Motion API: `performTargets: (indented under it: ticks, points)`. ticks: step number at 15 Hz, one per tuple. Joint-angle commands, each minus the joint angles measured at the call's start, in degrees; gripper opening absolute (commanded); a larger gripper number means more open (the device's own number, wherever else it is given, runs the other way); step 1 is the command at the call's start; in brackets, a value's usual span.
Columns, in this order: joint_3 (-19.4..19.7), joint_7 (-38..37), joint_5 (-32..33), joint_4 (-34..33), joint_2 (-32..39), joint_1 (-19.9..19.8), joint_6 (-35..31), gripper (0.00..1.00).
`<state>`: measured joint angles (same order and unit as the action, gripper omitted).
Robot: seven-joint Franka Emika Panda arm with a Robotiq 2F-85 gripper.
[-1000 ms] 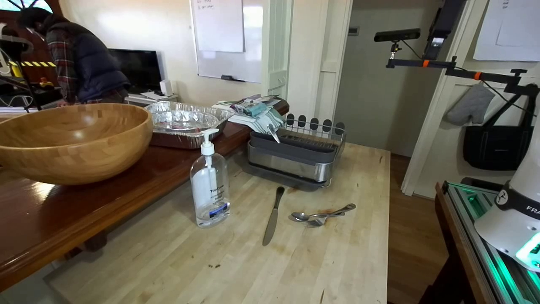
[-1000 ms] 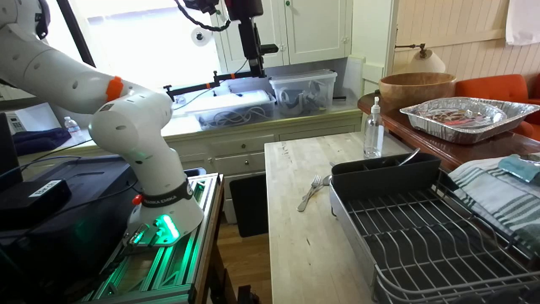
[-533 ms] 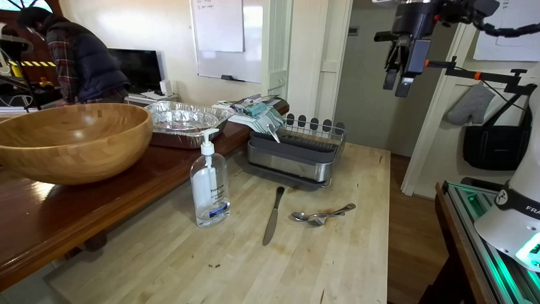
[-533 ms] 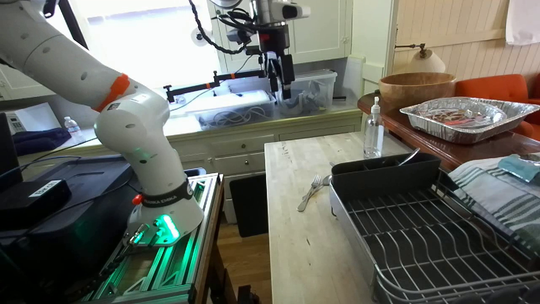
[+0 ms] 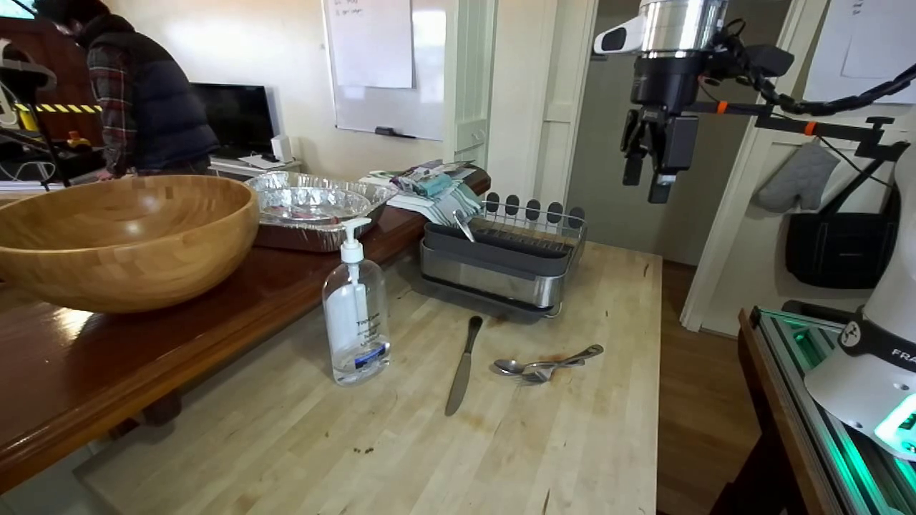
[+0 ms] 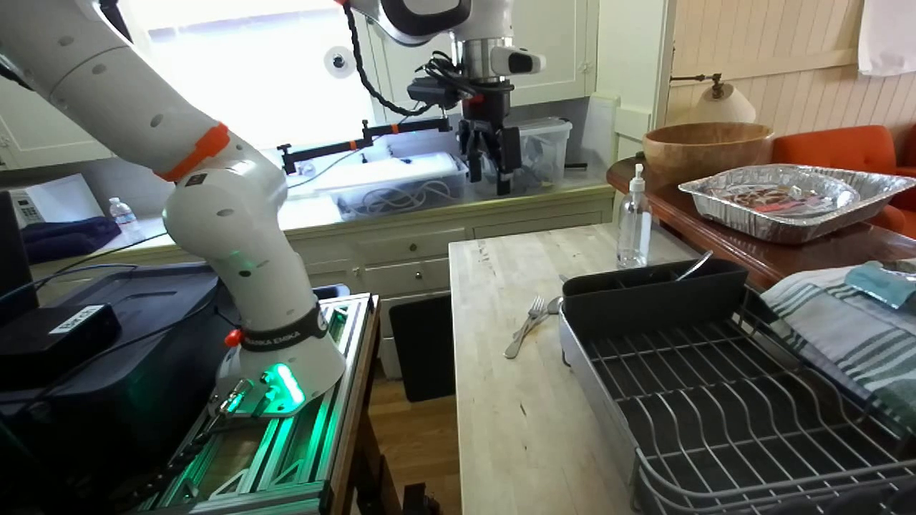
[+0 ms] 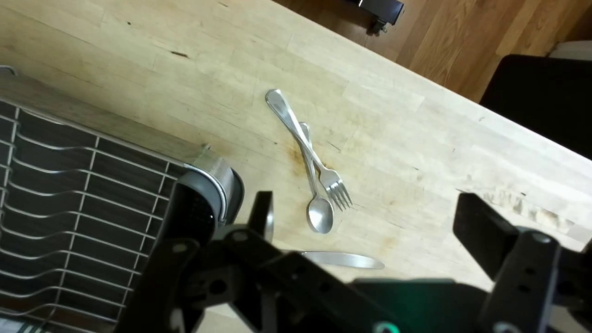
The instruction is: Pick up the spoon and place it in the cutlery provision on the drying rack
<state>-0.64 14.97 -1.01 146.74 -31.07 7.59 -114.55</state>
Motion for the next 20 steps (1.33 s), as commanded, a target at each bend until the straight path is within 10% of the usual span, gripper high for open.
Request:
performTargets:
  ticks: [1, 20]
  points:
    - [0.00, -0.02, 0.00, -0.09, -0.29, 0.01, 0.12, 1.00]
    - [1.04, 22.43, -5.89, 0.26, 24.40, 3.39, -23.54, 1.00]
